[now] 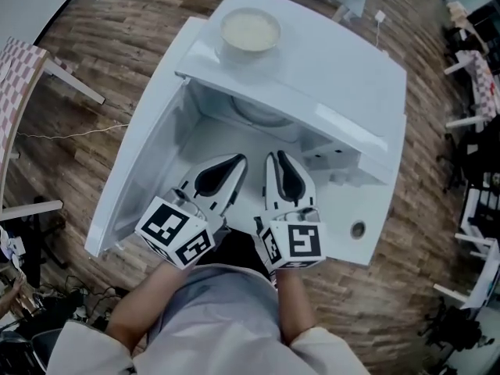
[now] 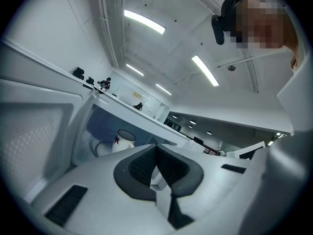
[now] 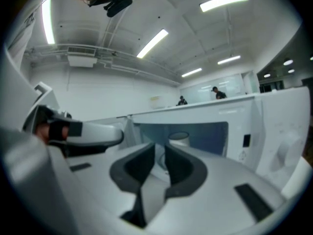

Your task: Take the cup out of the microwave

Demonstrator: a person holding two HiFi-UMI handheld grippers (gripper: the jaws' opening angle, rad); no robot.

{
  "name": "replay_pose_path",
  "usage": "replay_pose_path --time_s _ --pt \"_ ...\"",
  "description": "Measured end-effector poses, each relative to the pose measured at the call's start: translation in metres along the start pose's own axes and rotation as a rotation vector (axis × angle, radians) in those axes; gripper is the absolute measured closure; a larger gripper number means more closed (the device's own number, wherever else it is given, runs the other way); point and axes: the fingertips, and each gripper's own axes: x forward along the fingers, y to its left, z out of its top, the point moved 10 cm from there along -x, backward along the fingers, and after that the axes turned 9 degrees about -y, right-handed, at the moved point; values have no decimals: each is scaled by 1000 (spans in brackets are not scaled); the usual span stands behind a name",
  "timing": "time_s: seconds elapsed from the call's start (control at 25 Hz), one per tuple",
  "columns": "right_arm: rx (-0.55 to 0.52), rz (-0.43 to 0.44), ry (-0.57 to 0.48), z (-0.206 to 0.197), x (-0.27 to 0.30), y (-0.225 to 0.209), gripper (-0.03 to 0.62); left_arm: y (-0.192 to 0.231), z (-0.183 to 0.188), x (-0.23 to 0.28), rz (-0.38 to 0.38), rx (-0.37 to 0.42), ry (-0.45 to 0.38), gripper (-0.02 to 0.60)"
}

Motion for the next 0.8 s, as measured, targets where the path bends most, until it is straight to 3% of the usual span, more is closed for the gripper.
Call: replay_pose_path --time_s 0.48,0.8 --pt "-51 -54 -30 -26 35 -13 457 19 -1 -8 35 -23 -32 571" --pt "-56 -104 -19 -46 60 -30 425 24 -1 -2 34 -82 -36 571"
